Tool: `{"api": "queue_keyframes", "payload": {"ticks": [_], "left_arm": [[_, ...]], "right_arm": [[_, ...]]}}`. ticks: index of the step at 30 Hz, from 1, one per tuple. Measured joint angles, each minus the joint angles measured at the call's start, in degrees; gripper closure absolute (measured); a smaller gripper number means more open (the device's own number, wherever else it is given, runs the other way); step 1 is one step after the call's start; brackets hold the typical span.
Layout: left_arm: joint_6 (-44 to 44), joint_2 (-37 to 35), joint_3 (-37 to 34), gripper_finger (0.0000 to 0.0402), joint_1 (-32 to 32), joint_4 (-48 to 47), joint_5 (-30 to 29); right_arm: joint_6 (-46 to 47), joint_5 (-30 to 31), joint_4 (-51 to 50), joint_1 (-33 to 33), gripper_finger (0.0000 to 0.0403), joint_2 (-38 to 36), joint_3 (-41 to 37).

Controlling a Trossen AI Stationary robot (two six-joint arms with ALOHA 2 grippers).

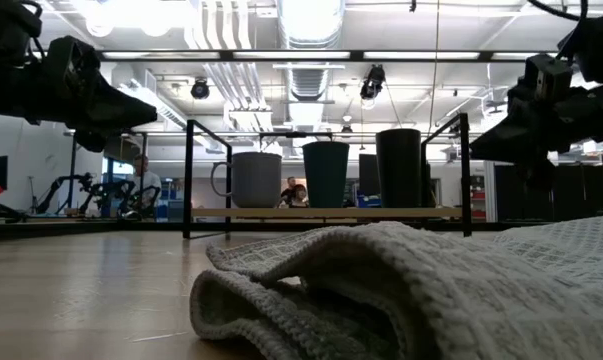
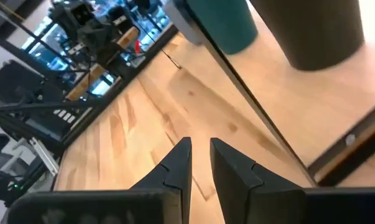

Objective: Stack small to large cups/mugs on shelf
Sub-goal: Return to Home Position

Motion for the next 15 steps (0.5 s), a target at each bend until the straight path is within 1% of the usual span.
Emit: {"api": "queue_keyframes", "payload": {"ticks": [7,15], "left_arm": [[-0.2,2.4,0.0,0.0333,0.0,0.2,0.0],[-0.2,4.2,0.0,0.0333,0.0,1.9,-0.1]], "right_arm": [[-1.4,0.0,0.1,0.0,0.0349,2.6,0.0],[-1.3,0.0,0.1,0.0,0.0349,3.0,0.0]]}}
